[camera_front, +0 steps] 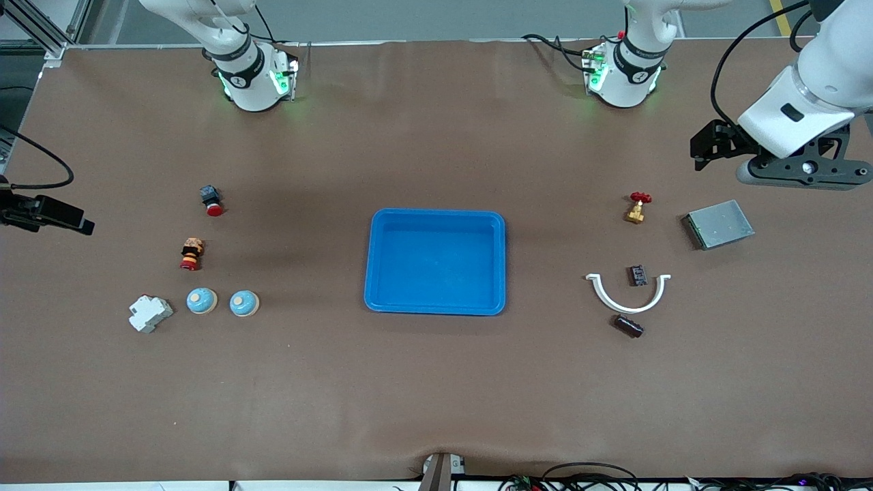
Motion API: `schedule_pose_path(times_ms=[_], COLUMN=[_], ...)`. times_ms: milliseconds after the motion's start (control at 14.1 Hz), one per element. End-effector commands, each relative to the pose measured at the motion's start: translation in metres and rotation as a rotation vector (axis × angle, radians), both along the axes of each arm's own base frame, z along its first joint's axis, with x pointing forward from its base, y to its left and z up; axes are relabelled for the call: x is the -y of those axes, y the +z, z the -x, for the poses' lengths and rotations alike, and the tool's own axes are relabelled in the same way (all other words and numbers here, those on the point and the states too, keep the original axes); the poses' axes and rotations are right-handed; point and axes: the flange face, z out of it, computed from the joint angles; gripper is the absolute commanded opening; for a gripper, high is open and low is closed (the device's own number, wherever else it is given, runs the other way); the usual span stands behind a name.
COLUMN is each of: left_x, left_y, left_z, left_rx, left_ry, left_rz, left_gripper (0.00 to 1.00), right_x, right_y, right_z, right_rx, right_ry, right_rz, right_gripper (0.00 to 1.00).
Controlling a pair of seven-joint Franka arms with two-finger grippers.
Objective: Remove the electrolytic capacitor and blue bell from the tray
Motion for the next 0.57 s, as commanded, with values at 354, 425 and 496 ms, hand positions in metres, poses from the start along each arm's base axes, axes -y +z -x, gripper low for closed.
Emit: schedule_pose_path(times_ms=[354, 425, 496], left_x=[-0.002, -0.002, -0.003], left_y=[0.009, 0.009, 0.008], left_z=[0.002, 0.002, 0.002], left_rx=[0.012, 0.012, 0.011], left_ry=[0.003, 0.004, 0.008], left_rz=[0.024, 0.024, 0.024], left_gripper=[1.0, 1.0, 1.0], right_x=[-0.007, -0.012, -0.018], right_y=[0.018, 0.023, 0.028], right_z=[0.017, 0.019, 0.022], right_rx=[0.02, 0.026, 0.033], right_ry=[0.028, 0.029, 0.036], right_rz=[-0.012, -0.015, -0.013], right_gripper=[1.0, 1.0, 1.0])
